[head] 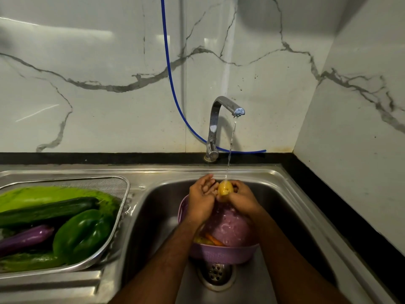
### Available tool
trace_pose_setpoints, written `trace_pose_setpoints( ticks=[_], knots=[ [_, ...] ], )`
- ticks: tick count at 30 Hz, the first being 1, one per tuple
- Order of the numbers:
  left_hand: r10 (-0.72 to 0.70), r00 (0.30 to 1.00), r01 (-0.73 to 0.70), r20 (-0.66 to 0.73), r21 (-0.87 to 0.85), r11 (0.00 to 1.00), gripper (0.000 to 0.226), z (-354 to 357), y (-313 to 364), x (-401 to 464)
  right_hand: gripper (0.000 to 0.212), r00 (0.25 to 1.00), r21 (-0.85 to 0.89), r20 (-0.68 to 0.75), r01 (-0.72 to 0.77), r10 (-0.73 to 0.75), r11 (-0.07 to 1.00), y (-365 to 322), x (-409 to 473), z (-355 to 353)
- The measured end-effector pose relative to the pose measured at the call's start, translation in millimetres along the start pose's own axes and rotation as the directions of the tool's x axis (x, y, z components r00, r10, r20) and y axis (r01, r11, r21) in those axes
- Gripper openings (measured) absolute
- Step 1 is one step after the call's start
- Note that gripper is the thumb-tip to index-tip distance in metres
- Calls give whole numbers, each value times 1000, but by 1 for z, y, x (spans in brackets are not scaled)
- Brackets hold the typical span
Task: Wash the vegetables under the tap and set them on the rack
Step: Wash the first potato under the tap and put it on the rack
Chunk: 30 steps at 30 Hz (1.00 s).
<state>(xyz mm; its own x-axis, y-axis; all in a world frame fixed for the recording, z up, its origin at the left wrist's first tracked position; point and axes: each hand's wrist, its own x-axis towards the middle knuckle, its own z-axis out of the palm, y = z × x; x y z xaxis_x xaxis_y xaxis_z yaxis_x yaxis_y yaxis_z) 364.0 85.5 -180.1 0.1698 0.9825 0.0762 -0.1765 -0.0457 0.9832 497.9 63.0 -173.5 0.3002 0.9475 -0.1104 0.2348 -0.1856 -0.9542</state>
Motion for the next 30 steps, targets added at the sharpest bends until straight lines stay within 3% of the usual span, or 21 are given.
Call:
trace_pose_setpoints(
  ticks=[5,12,14,16,18,20,23,25,27,30],
  knots=[
    [111,993,-104,-31,180,978,37,2,-4,1,23,981,379,124,-187,151,906,0,0,4],
    [118,992,-96,-36,372,923,27,-11,-4,-13,29,946,667,207,-323,250,671,-4,-6,4],
    [89,996,-75,-15,409,910,22,-14,-3,-18,24,961,582,186,-276,206,765,-9,-10,7],
    [89,995,-61,-36,474,879,21,-16,3,-23,27,984,293,107,-168,142,941,-13,-16,10],
    [103,992,-50,-72,530,846,18,-22,12,-26,31,999,-46,30,-44,45,998,-14,-20,12],
    [137,988,-66,-71,608,792,14,-27,27,-32,33,998,-257,16,57,-55,965,-13,-25,15],
    [170,985,-135,27,735,664,10,-39,52,-41,28,995,-364,23,96,-94,926,-11,-35,22],
    [181,979,-187,98,791,582,9,-49,71,-49,39,993,-428,9,107,-114,898,-16,-43,27],
    [209,969,-227,131,803,550,9,-58,90,-56,50,983,-474,-33,144,-181,869,-26,-50,32],
    [271,951,-283,150,778,560,8,-69,119,-62,36,941,-474,-58,268,-333,839,-50,-67,40]
  ],
)
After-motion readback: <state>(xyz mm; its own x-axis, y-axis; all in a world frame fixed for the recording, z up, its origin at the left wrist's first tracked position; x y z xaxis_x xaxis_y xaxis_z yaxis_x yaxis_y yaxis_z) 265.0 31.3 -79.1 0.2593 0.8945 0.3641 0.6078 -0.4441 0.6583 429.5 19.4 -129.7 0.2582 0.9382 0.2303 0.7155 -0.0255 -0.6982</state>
